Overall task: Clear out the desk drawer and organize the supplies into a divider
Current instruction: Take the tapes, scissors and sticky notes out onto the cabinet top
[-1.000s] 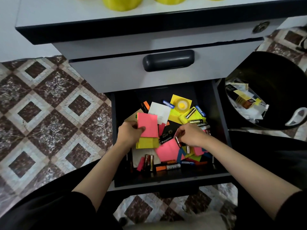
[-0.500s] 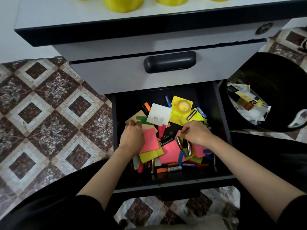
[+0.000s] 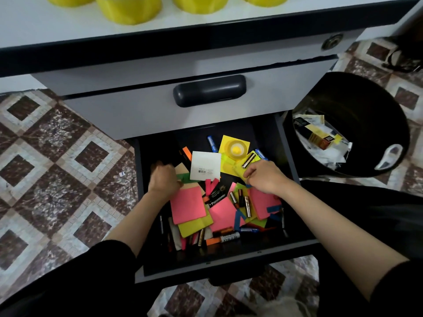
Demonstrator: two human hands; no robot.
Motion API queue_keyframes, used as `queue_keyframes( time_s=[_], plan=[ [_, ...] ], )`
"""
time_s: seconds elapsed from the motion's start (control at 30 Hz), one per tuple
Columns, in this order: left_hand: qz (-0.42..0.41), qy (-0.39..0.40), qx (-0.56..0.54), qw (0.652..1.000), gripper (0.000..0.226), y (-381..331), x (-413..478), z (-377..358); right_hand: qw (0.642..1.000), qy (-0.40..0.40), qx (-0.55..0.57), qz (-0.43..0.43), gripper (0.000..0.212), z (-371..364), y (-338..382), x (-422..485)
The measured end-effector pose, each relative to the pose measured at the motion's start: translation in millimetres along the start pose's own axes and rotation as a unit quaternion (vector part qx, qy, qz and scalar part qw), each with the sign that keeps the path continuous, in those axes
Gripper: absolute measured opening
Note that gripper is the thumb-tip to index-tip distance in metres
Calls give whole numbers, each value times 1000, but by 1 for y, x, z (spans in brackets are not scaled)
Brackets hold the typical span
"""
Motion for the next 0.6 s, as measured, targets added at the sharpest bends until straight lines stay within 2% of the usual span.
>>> queue_keyframes(
  time_s=[0.1,0.2,0.37,0.6],
  plan=[
    [27,-25,70,997,29,-3,-5,1,999,-30,-16,-11,19,4,1,1],
    [32,-39,87,995,24,-5,-10,5,998,-64,-24,-12,22,10,3,2],
    [19,4,53,998,30,10,-22,12,993,-95,-65,20,42,17,20,22],
    [13,17,-45,999,35,40,-40,13,992,-84,-93,11,47,22,22,52]
  ],
)
Point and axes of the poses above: each hand's wrist, its own x-axis towards the middle knuckle, its own z-axis out of the back of the hand, y = z × x, the point moved 3 cm from there along x, towards the middle knuckle, and after that the axes turned 7 degrees about y, right-handed, at the moved point
